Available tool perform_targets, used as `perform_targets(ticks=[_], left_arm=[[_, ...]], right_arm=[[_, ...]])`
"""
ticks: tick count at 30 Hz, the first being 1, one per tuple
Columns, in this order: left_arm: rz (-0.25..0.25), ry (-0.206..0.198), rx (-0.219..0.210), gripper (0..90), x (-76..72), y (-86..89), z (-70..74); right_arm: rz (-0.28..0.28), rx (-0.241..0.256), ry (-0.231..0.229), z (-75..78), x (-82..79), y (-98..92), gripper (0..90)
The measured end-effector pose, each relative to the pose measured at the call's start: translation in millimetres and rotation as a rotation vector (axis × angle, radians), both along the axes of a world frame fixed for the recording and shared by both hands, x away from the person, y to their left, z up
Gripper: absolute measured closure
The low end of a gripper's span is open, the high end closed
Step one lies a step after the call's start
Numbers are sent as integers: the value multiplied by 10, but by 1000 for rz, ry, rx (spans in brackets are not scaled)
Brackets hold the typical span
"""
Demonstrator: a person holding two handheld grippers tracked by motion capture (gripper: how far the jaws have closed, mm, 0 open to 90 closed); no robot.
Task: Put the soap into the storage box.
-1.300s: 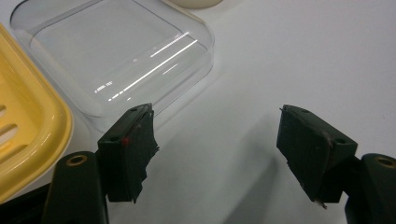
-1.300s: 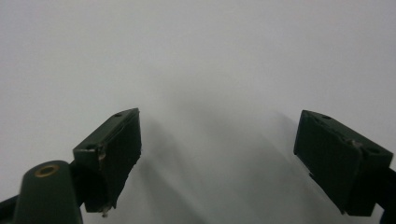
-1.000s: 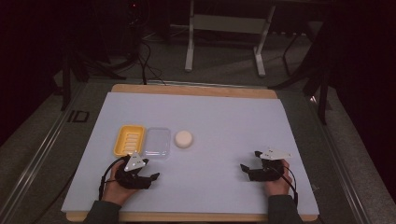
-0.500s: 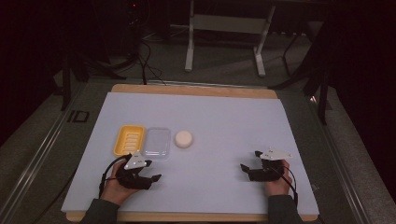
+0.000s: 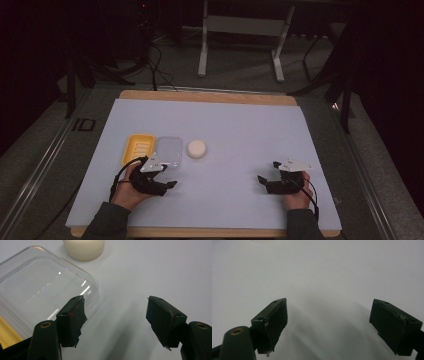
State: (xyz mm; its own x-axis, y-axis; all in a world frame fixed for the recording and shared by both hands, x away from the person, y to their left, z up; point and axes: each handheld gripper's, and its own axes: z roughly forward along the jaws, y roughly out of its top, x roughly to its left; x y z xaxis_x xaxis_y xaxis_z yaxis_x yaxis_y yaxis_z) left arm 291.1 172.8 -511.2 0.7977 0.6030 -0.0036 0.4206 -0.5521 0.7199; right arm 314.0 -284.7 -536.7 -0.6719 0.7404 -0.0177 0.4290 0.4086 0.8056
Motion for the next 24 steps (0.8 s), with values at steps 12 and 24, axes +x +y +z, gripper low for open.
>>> perform_targets(ticks=[12, 24], left_arm=[[-28, -7, 40, 306, 196, -100, 145], [-43, -5, 56, 300, 384, -208, 249]], right_arm=[[-1, 0, -6, 0, -4, -1, 150], [2, -2, -8, 0, -8, 5, 149]])
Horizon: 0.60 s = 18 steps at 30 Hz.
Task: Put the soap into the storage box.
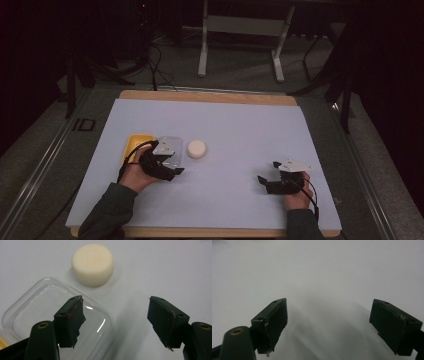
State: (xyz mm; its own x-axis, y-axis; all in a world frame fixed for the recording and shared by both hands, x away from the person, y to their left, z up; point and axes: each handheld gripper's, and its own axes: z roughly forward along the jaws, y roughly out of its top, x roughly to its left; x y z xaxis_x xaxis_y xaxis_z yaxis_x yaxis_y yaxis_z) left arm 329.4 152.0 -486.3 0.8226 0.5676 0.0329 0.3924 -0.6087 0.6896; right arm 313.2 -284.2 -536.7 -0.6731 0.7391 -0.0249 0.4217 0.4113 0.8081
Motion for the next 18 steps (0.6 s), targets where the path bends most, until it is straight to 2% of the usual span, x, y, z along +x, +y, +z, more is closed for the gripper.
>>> perform_targets(ticks=[6, 18], left_arm=[[-21, 9, 15, 304, 127, -61, 62], [-24, 16, 35, 300, 296, -136, 127]], right_arm=[[0, -4, -1, 2, -3, 0, 150], [0, -4, -3, 3, -5, 0, 150]])
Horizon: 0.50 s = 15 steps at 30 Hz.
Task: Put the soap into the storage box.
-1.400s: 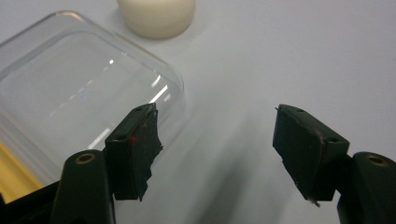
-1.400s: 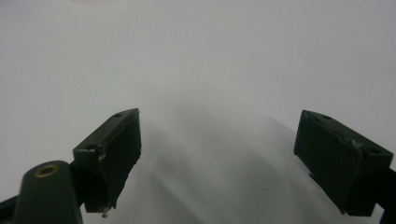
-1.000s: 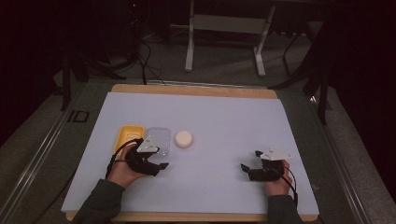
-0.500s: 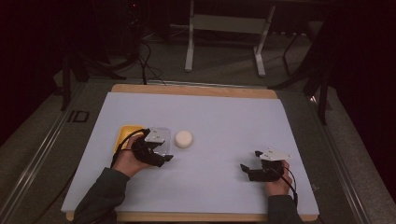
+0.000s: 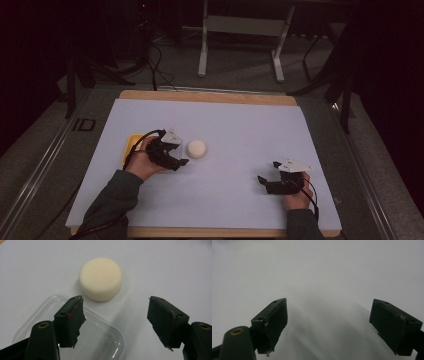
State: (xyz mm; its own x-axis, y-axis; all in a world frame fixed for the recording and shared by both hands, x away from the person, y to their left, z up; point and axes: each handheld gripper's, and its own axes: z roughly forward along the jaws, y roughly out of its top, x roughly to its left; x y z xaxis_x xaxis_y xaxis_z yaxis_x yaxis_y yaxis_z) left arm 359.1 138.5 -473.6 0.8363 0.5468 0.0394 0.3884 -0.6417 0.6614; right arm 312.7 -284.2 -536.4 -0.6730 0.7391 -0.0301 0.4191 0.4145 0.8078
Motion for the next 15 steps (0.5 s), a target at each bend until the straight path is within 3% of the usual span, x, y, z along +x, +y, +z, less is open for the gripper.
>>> perform_targets(ticks=[15], left_arm=[[-27, 34, 35, 290, 218, -127, 7]], right_arm=[[2, -7, -1, 0, -4, 8, 150]])
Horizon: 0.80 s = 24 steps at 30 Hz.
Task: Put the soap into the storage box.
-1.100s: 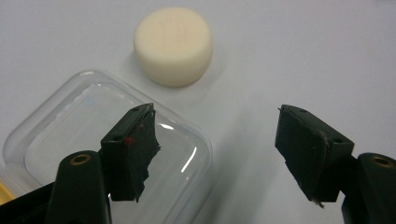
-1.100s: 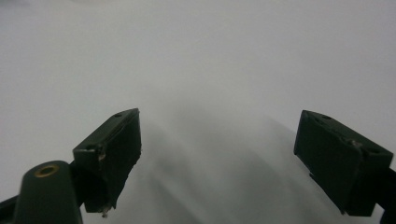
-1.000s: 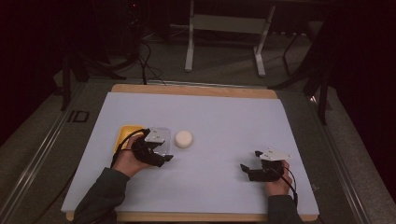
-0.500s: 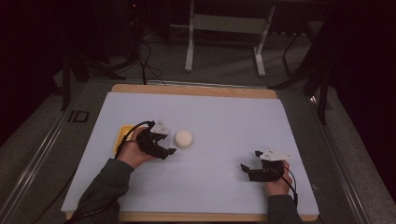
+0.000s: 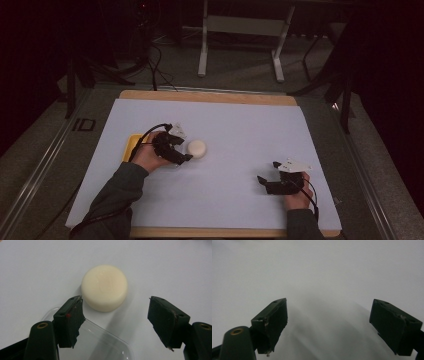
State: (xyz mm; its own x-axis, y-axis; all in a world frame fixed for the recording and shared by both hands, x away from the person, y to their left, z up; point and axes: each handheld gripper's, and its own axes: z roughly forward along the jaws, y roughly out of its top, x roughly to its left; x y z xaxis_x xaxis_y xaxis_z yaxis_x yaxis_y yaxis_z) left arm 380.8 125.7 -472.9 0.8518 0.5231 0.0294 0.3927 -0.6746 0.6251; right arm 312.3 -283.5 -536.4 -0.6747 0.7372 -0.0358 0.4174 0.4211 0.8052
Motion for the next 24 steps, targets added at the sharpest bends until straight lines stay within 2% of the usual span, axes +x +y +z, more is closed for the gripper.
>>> perform_targets(ticks=[19, 24], left_arm=[[-23, 19, 51, 260, 178, -100, 13], [-20, 31, 51, 260, 230, -109, 2]], right_arm=[[1, 0, 0, -1, 1, 0, 150], [2, 0, 0, 0, 0, 0, 150]])
